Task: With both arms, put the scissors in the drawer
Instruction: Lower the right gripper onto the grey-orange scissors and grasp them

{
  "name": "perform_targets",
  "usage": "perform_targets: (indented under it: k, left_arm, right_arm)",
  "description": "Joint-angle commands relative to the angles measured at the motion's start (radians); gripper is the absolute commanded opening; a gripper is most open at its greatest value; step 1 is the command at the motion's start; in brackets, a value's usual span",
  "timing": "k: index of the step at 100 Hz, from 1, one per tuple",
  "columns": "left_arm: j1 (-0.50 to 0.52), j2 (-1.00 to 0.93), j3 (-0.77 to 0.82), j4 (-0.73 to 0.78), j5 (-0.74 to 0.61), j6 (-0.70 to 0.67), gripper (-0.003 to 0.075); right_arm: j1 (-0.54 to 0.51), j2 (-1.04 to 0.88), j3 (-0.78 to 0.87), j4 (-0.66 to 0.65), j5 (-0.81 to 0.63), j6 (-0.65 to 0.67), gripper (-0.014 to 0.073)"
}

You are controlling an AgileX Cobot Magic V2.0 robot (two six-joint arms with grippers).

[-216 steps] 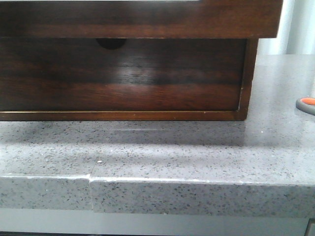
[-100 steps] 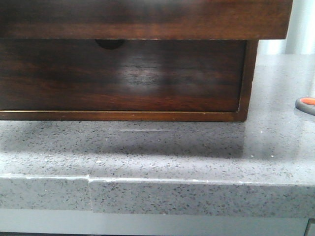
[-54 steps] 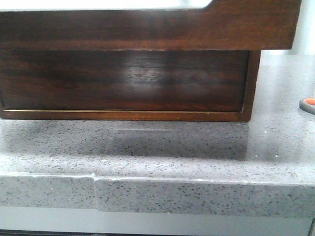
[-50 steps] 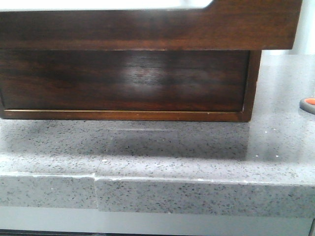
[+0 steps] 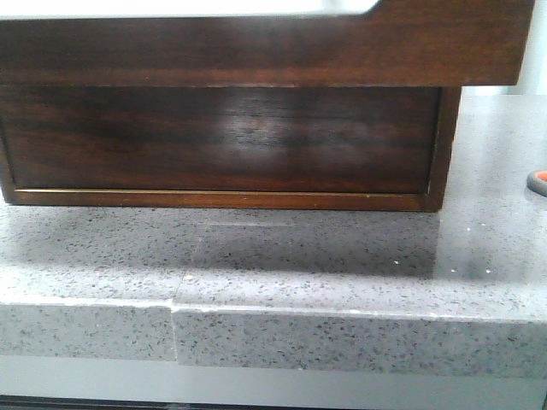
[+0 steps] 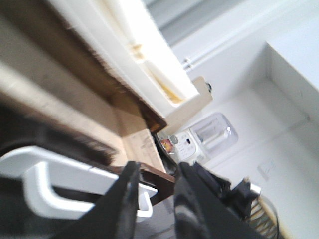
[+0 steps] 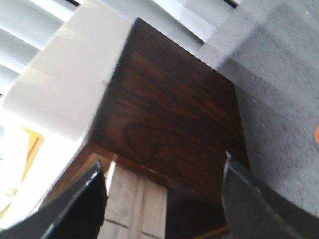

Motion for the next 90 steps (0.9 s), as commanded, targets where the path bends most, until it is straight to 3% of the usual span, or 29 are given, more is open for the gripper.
perform_targets:
  k: [1,18,38,49,74,90]
  left_arm:
    - [-0.007,-0.002,-0.104,0.090,0.039,0.047,0.0031]
    - [-0.007,-0.002,-0.230,0.317,0.134,0.047,0.0010]
    - [-0.007,-0.002,-0.308,0.446,0.183,0.047,0.0010]
    - [-0.007,-0.002,-0.315,0.494,0.194,0.047,0.0010]
    - [-0.007,-0.002,-0.315,0.585,0.228,0.047,0.0010]
    - [-0.007,-0.002,-0.315,0.616,0.221,0.047,0.0008]
  right_arm:
    - [-0.006,0.055,-0.080,-0.061,0.000,-0.009,0.0432]
    - [-0.046,0.251,-0.259,-0.239,0.267,0.000,0.0432]
    - [-0.092,0.532,-0.561,-0.744,0.681,0.198,0.0432]
    - [-0.092,0.633,-0.674,-0.877,0.833,0.238,0.0431]
    - [-0.088,0.756,-0.642,-0.888,0.837,0.280,0.0432]
    - [-0.023,0.790,-0.568,-0.938,0.781,0.332,0.0432]
